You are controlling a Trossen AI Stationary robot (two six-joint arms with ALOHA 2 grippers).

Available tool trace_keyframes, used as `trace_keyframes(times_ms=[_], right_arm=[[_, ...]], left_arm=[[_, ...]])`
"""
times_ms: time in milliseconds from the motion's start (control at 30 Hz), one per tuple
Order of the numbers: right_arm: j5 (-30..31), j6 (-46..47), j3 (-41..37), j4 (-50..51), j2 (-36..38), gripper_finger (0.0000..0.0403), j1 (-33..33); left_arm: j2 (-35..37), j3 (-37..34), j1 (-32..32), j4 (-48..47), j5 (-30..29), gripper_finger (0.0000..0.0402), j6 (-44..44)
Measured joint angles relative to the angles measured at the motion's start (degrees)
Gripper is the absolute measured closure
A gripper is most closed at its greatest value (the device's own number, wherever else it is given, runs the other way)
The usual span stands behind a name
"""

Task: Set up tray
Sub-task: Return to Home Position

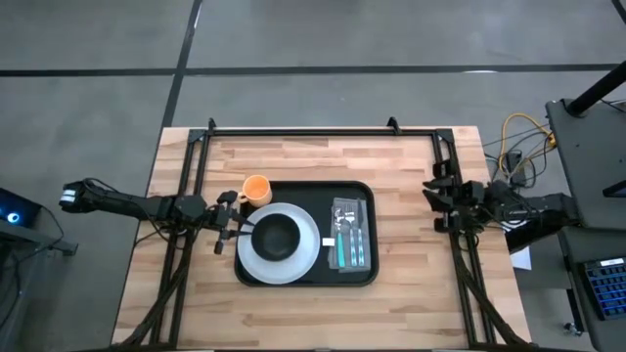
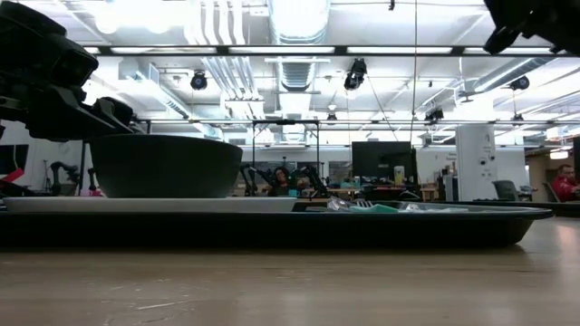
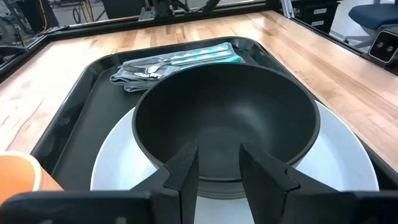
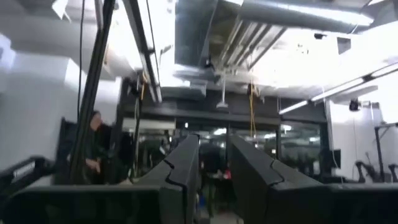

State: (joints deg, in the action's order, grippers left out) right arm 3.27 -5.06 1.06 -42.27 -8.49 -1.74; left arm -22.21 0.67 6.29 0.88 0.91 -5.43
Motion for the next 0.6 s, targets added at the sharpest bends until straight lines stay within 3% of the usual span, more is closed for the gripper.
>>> trace_keyframes(times_ms=[333,500,600], right_arm=[[-0.5,4.7,0.0,-2.3,2.7,0.0319,0.0],[-0.2,2.1,0.0,8.4,8.3,0.0328,0.0],[0.8,1.9,0.0,9.7,8.5,0.0333,0.0]], left_arm=[[0.0,0.0,0.0,0.0,0.0,0.0305,0.0],[0.0,0.0,0.0,0.0,0.0,0.0305,0.0],[0.0,0.0,0.0,0.0,0.0,0.0305,0.0]])
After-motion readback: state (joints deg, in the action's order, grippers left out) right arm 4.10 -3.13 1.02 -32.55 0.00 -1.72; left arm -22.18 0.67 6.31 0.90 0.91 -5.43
